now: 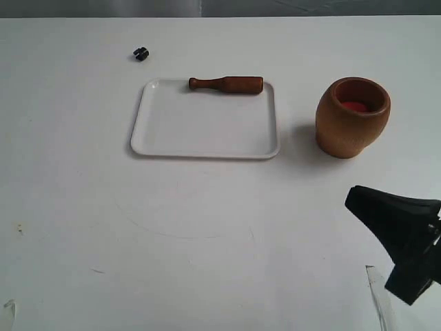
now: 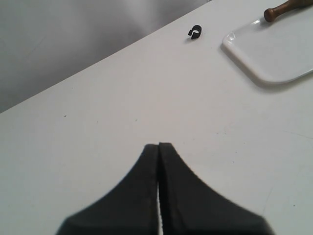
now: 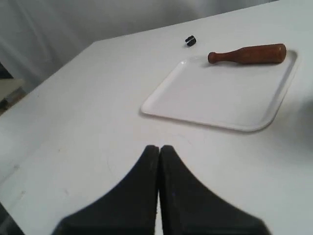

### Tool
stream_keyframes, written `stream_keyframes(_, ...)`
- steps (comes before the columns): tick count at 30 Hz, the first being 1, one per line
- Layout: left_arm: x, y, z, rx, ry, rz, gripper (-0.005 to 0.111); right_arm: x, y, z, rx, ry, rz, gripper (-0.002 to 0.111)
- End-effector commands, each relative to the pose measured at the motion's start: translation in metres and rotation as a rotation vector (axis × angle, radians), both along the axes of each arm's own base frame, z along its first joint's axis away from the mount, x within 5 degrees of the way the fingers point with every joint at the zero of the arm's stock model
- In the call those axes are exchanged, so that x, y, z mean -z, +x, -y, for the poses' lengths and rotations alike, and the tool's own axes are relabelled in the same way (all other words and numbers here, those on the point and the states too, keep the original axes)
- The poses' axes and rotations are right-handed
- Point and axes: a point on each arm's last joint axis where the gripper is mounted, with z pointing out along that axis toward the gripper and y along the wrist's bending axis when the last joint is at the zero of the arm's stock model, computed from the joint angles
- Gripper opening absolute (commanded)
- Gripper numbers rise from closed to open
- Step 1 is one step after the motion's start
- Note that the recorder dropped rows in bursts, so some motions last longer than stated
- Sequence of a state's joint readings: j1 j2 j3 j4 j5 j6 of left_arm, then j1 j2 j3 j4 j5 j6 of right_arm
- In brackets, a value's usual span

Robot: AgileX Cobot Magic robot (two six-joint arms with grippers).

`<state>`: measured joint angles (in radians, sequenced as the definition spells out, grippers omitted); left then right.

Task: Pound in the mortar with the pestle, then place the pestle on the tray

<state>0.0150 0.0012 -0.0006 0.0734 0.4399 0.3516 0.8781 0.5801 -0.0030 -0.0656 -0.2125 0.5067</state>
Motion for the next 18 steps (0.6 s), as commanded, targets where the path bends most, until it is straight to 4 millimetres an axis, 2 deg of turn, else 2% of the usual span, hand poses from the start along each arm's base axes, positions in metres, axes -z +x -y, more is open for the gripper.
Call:
stream_keyframes(1,0.000,0.000,0.001,0.006,-0.015,0.004,0.000,0.011,-0.004,0.004,-0.079,-0.225,0.091,0.000)
stream_keyframes(4,0.000,0.000,0.001,0.006,-0.015,0.004,0.000,0.013,-0.005,0.014,-0.021,-0.263,0.066,0.000)
stream_keyframes(12,0.000,0.000,0.001,0.006,-0.015,0.004,0.000,0.012,-0.006,0.048,0.302,-0.238,0.018,0.000)
stream_keyframes(18,0.000,0.000,0.001,0.006,-0.015,0.004,0.000,0.006,-0.006,0.057,0.369,-0.301,0.176,0.000)
